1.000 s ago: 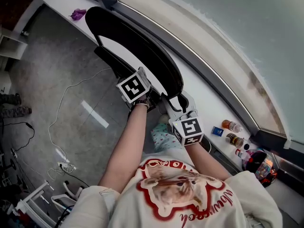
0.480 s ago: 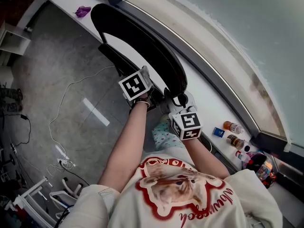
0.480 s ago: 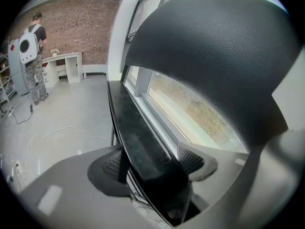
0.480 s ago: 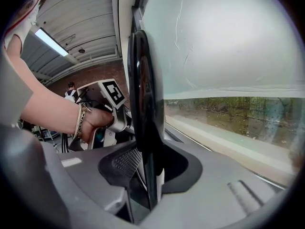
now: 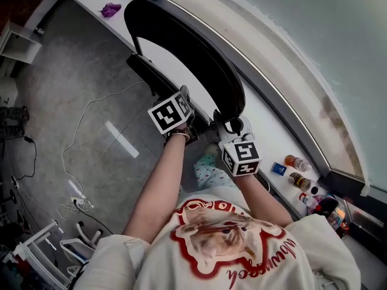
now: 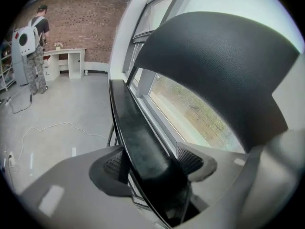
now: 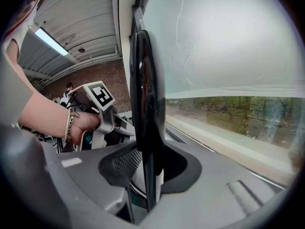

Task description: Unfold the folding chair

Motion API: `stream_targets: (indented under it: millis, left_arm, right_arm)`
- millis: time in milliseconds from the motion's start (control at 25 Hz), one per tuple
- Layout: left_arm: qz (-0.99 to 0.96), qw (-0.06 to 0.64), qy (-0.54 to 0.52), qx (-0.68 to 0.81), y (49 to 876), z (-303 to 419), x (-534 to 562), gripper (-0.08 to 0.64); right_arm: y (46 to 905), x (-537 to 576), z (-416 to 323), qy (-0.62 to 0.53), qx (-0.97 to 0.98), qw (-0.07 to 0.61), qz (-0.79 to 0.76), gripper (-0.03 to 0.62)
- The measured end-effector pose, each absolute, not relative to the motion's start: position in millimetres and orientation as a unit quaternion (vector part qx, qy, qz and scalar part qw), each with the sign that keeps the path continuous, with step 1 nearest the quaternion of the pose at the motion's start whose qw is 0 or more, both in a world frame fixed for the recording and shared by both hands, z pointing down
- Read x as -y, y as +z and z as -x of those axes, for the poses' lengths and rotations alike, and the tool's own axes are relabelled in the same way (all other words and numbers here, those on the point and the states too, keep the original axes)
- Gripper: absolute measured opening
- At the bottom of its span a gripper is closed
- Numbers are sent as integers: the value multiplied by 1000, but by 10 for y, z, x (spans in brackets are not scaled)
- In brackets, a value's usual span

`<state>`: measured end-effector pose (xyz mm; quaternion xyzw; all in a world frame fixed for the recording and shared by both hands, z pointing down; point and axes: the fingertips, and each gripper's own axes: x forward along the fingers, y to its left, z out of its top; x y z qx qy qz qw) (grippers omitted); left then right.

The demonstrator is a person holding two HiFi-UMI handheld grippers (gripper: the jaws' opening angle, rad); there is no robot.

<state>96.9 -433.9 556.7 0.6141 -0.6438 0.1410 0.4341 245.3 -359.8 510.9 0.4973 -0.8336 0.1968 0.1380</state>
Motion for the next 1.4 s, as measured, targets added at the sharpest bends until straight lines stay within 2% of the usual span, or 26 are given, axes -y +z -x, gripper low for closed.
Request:
stream_targets:
  millis: [1000,1400]
  left_arm:
    - [-615,494,98,607,5884,-209,3498,299]
    - [-597,543,59,588,6240,205,3075,296]
  right_arm:
    - [5327,3540,-2463,212,800,140,-544,112]
    - [5534,3512,-2447,244,784,137,-554,114]
